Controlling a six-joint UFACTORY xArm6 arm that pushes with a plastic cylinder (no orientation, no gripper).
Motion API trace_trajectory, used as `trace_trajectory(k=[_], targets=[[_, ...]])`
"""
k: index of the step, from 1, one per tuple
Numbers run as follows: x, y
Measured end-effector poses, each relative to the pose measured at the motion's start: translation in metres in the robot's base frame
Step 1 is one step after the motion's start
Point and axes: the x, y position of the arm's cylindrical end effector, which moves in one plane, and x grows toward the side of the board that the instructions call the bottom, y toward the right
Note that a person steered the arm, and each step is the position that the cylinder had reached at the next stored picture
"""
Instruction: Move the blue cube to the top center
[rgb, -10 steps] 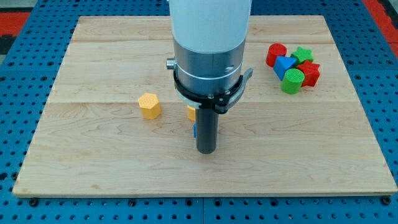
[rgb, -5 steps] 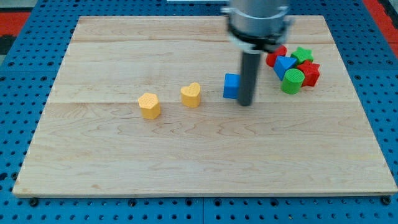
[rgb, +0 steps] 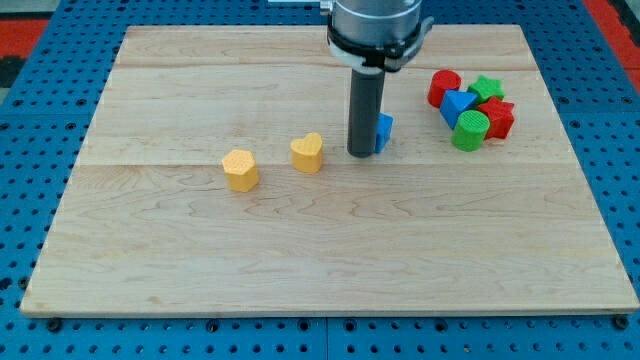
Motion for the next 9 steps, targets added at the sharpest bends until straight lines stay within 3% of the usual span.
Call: trace_trajectory(k=[1,2,4,7,9], targets=[[-0.029,0.002],[-0.030,-0.005],[-0.037,0.071],[-0.105,0.011],[-0.139,0.103]])
